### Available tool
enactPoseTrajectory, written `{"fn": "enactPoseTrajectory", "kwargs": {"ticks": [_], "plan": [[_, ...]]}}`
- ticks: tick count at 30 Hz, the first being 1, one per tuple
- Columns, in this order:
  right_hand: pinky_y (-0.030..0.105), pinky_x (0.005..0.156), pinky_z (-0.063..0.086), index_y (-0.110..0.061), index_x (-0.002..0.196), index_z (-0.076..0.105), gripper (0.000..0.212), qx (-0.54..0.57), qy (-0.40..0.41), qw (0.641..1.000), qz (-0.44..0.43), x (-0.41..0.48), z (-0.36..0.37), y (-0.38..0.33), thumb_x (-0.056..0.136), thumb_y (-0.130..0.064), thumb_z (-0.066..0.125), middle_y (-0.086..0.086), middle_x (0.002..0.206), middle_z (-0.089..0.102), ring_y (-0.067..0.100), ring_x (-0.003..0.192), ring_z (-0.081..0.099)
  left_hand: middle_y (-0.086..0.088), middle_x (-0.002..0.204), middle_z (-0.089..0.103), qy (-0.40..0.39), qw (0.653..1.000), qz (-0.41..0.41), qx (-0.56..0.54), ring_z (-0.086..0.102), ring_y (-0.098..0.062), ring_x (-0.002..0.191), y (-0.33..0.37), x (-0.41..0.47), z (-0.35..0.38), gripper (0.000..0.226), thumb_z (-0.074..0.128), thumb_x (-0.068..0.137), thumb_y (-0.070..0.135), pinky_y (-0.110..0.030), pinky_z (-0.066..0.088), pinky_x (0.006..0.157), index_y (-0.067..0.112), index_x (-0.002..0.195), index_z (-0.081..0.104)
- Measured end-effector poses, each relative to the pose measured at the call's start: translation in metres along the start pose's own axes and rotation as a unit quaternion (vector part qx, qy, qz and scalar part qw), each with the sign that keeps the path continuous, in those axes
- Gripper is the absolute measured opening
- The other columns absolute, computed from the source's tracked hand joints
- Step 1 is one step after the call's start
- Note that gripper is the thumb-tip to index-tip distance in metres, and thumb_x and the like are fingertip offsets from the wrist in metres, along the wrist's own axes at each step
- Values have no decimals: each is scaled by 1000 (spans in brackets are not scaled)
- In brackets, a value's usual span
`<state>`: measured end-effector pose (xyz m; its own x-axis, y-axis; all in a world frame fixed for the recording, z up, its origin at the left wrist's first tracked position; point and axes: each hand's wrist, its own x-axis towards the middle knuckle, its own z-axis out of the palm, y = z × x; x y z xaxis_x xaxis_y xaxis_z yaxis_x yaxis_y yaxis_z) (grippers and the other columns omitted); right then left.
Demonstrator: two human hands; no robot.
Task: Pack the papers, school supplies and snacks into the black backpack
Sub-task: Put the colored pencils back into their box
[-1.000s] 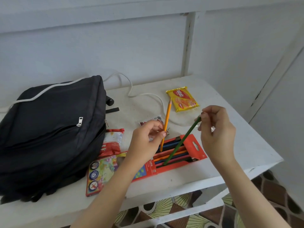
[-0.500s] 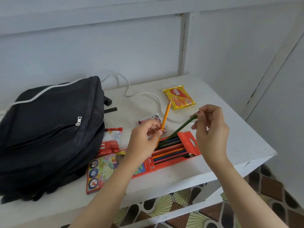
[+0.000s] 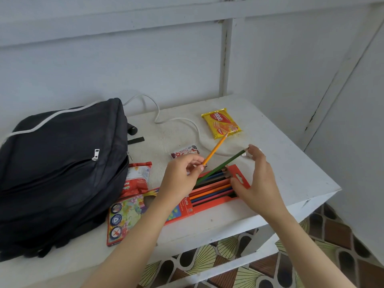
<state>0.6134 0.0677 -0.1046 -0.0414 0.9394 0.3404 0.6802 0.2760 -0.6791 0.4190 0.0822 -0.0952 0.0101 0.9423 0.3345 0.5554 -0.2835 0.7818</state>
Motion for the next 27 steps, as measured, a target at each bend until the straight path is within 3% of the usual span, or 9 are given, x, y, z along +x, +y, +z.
{"fn": "enactPoseTrajectory", "kwargs": {"ticks": [4,7,13,17,20,27], "plan": [[30,100,30,-9,137,39,58,-26,41,999,-5,2,1,7,85,-10,63,7,133,50,24,124,42,14,85,65,-22,999,9,29,61,5,82,-2,2,2,20,67,83,8,-7,47,73,16,100,70],[38,99,34,-6,129,50,53,-74,60,995,-9,2,5,21,79,0,63,12,131,54,34,121,47,8,93,70,-54,997,19,60,61,4,84,-5,1,4,22,67,83,9,-10,48,77,18,103,70],[54,94,40,-4,115,64,39,-161,67,985,-3,1,14,37,76,-5,71,23,131,53,46,115,51,7,100,69,-99,982,67,143,59,-1,92,-10,-8,3,22,64,86,14,-7,41,79,19,106,71],[54,91,41,-6,100,72,23,-186,49,981,-13,1,14,42,77,-5,69,25,131,52,47,114,50,6,88,63,-78,970,117,199,57,-8,84,-12,-14,-1,13,66,83,14,-15,43,70,17,94,74],[55,92,41,-8,101,72,23,-182,49,982,-14,0,14,41,78,-4,69,25,131,52,47,116,48,7,88,61,-85,969,114,204,55,-5,82,-15,-20,-5,15,66,84,19,-14,44,70,17,97,73],[55,92,42,-10,99,75,24,-164,53,985,-25,1,14,34,78,0,70,24,128,55,47,116,49,6,95,59,-73,965,111,224,55,-10,88,-19,-25,-12,18,68,82,21,-30,52,77,20,100,71]]}}
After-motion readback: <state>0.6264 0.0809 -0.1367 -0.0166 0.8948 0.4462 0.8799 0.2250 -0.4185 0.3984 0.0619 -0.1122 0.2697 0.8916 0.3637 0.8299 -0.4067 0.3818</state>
